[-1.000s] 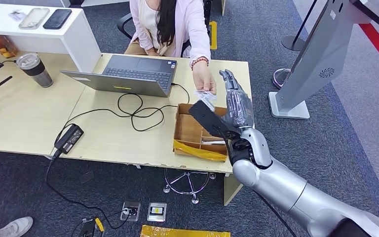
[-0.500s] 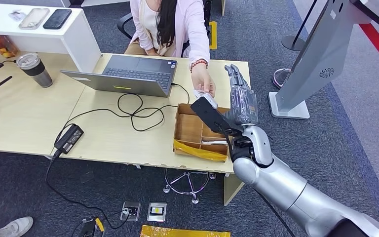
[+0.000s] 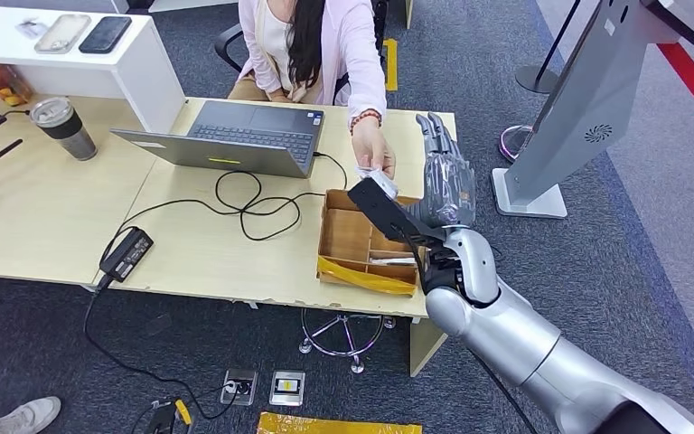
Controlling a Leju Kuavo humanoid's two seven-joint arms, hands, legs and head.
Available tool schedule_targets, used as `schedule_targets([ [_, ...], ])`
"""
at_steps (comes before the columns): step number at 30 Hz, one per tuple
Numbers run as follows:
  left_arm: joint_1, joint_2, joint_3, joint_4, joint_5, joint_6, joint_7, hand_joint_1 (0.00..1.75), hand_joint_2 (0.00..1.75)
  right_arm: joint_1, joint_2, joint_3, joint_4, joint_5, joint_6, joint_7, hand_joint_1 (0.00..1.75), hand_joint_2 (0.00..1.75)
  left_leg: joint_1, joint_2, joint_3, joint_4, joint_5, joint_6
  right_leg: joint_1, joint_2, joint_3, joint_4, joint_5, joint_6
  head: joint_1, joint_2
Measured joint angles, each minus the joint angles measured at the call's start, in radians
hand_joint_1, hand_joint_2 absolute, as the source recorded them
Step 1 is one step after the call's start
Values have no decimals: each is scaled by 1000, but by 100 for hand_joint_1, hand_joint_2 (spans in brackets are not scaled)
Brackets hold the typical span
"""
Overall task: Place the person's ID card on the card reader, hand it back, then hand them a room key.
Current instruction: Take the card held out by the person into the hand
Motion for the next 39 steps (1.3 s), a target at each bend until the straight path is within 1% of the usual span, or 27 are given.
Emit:
schedule_targets([
  [6,0,0,-1,0,8,3,1,0,0,4,4,-17,9,-5,0,-11,175,175,0,0,0,0,0,0,0,0,0,0,0,0,0,0],
  [21,0,0,-26,0,6,-5,1,0,0,17,1,-23,33,-40,-2,-3,175,175,0,0,0,0,0,0,0,0,0,0,0,0,0,0],
  [32,0,2,-43,0,24,3,2,0,0,24,7,-30,33,-76,-2,-30,175,175,0,0,0,0,0,0,0,0,0,0,0,0,0,0],
  [39,0,2,-50,0,30,8,6,0,0,40,1,-43,33,-86,-2,-21,175,175,0,0,0,0,0,0,0,0,0,0,0,0,0,0],
])
